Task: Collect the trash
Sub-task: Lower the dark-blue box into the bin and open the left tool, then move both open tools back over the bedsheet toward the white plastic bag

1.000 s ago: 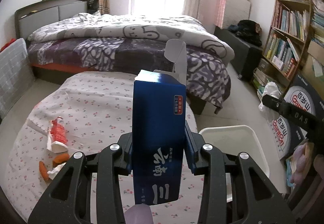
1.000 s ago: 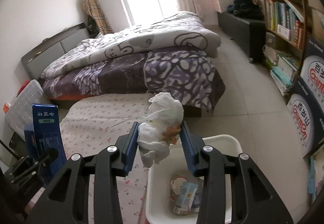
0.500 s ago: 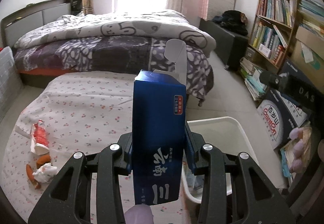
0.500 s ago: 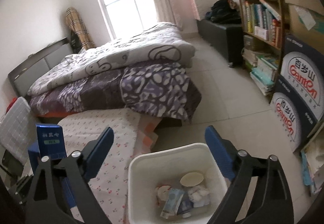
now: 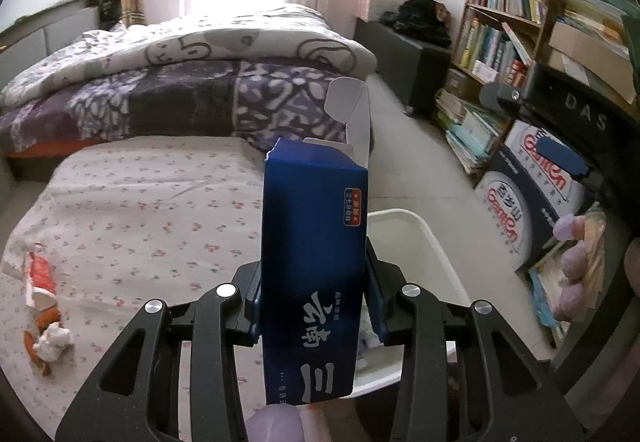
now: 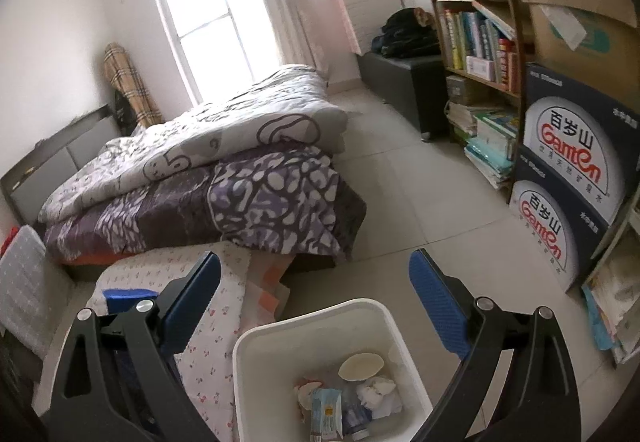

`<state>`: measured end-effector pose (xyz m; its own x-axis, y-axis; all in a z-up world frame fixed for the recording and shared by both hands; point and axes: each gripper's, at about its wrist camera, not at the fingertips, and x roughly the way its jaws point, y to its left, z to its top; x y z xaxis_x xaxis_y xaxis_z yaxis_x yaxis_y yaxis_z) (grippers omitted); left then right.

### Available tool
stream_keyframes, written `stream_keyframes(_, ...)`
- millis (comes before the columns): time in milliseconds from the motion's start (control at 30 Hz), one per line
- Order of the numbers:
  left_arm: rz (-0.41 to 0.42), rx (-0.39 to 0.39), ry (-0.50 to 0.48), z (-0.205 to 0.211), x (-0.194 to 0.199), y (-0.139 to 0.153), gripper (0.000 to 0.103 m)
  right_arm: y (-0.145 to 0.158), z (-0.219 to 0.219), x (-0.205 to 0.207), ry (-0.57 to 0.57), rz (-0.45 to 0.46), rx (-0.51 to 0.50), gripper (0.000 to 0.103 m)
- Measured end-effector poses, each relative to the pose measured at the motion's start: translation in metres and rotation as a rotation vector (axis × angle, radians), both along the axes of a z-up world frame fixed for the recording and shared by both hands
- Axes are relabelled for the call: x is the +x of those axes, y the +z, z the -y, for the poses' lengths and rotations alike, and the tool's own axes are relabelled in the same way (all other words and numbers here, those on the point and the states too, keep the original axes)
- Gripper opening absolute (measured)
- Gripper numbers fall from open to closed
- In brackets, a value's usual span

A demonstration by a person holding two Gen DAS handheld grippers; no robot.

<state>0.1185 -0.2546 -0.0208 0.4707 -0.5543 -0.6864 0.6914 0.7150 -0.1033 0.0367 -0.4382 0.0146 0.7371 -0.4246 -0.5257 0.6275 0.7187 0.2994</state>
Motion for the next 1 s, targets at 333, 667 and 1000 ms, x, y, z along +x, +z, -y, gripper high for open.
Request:
stream_keyframes(333,-0.047,-0.024,-0.054,0.015,-0.003,-0.002,0.078,0.001,0.010,-0.008,-0.041,0.014,0.017,0.093)
stream_keyframes(667,0.034,0.001,0.072,-0.012,0.009,0.006,0.087,0.002,-0.013,0.006,0.010,0.000,-0.009,0.093)
stream_keyframes(1000,0.070,-0.005,0.267,-0.060,0.034,0.016,0.094,0.000,-0.045,0.027,0.067,-0.034,-0.048,0.096)
